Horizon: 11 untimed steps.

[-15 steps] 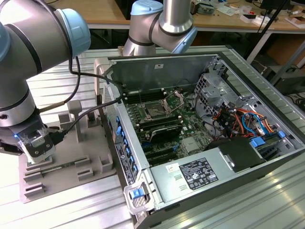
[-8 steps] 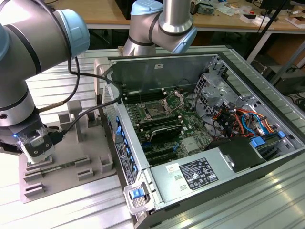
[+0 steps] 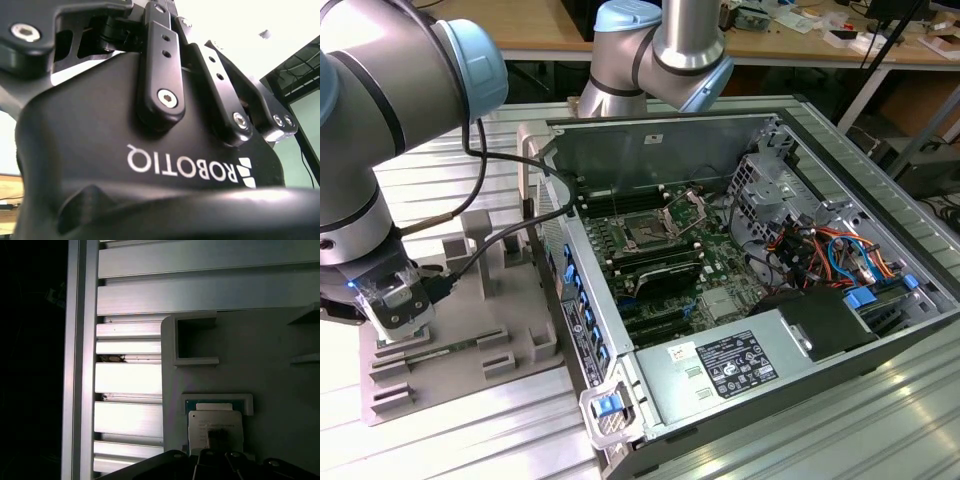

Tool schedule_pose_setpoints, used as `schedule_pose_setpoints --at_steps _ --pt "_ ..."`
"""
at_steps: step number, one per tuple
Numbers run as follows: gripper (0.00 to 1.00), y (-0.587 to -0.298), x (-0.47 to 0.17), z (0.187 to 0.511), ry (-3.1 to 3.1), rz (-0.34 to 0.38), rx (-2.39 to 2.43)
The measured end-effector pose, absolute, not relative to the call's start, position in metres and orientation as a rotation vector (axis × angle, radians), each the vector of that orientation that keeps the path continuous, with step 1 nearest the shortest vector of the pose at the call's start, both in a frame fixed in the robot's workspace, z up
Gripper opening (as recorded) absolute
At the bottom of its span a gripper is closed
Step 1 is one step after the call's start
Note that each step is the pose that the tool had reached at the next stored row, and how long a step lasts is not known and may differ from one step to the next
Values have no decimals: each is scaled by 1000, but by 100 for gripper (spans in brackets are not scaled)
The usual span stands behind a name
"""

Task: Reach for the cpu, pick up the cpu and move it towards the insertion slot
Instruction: 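Reach for the cpu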

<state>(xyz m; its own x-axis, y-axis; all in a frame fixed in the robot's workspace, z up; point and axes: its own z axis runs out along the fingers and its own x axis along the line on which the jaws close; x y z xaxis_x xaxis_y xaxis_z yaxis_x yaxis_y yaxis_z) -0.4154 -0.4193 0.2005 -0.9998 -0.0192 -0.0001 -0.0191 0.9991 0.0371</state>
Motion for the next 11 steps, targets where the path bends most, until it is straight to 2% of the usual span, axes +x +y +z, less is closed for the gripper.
schedule_pose_setpoints --at_steps 5,9,10,11 --pt "11 -419 -415 201 -3141 -58 30" --pt "36 -419 -416 201 -3141 -58 30" --pt "36 -419 -416 201 -3141 -58 30" --pt "42 -419 -416 201 -3141 -58 30"
